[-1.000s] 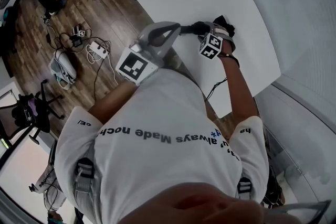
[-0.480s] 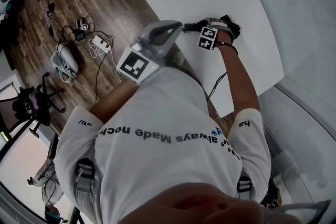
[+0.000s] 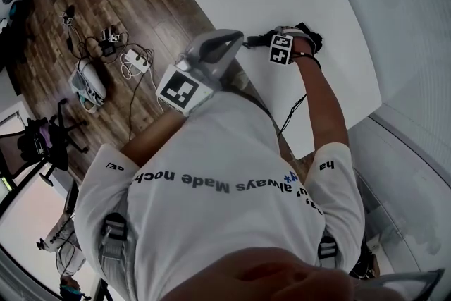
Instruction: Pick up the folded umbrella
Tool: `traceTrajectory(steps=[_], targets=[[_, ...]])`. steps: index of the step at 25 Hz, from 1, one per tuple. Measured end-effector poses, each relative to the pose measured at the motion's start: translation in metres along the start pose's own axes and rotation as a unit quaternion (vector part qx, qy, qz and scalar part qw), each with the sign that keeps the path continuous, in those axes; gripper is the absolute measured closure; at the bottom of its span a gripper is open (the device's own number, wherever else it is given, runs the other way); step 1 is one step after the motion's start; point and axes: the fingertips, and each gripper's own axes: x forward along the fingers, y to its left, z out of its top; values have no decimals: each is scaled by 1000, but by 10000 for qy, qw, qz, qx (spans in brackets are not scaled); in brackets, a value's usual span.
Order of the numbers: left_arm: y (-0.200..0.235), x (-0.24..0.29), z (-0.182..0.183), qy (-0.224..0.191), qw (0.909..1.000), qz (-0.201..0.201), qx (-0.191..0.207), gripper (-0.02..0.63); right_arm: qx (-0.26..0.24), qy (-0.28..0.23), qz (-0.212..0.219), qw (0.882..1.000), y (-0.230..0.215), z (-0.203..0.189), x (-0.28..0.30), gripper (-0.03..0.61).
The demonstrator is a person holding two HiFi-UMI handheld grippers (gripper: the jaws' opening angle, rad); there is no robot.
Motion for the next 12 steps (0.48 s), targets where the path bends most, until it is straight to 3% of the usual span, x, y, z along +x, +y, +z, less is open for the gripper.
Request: traceTrajectory(steps=[6,9,12], targets=[[-1,-1,1,-17,10000,-3,35,612,176,-230,-260,9992,-1,0,-7,359],[0,0,0,-2,9999,-43,129,612,669,-621,-425,9949,-13,2,-22,362],[-1,0,-1,31,9999,-58,138,612,1271,-1117,-707,9830,-26,4,-46,365]])
